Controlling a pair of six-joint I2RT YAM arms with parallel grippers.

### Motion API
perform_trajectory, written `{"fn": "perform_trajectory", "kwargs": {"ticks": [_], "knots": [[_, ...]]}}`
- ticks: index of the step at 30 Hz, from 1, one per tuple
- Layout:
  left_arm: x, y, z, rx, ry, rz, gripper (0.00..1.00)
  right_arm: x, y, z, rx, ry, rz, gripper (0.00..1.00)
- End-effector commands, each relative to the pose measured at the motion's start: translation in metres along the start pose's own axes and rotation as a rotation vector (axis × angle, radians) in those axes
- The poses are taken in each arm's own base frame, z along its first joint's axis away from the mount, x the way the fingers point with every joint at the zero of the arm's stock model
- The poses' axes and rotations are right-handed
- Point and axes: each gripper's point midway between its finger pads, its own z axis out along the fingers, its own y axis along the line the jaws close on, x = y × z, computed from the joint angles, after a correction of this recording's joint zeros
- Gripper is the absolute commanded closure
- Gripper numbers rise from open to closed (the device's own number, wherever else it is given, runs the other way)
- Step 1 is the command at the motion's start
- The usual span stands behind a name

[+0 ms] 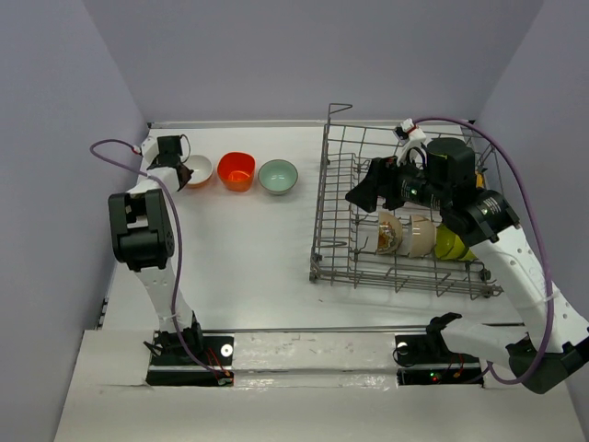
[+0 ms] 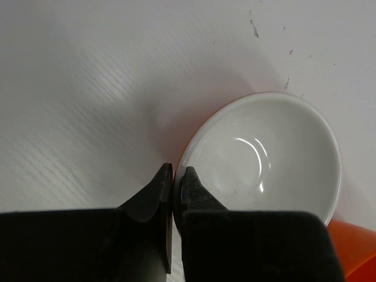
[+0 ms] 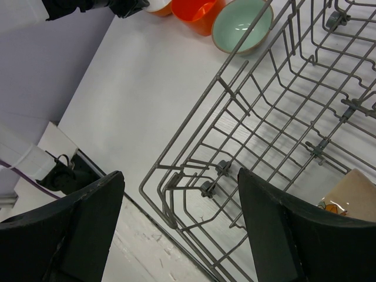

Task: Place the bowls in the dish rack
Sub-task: Pick up the bowl from the corner of the board.

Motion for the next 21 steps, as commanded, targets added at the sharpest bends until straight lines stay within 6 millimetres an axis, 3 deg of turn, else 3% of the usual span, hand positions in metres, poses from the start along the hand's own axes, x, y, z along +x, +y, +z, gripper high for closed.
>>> {"fn": "perform_trajectory", "kwargs": {"ticks": [1, 12, 21], "knots": [[-0.046, -0.016, -0.043, 0.076, -0.105, -0.028, 1.00, -0.020, 0.015, -0.007, -0.040, -0.062, -0.027, 0.16], [-0.079, -0.022, -0.107, 0.150, -0.167, -0.065, 1.00, -0.021, 0.009, -0.005, -0.012, -0.067, -0.027, 0.17], [-0.117, -0.047, -0.219, 0.329, -0.246, 0.007, 1.00, -0.035, 0.001, -0.013, 0.061, -0.117, -0.038, 0.16]]}}
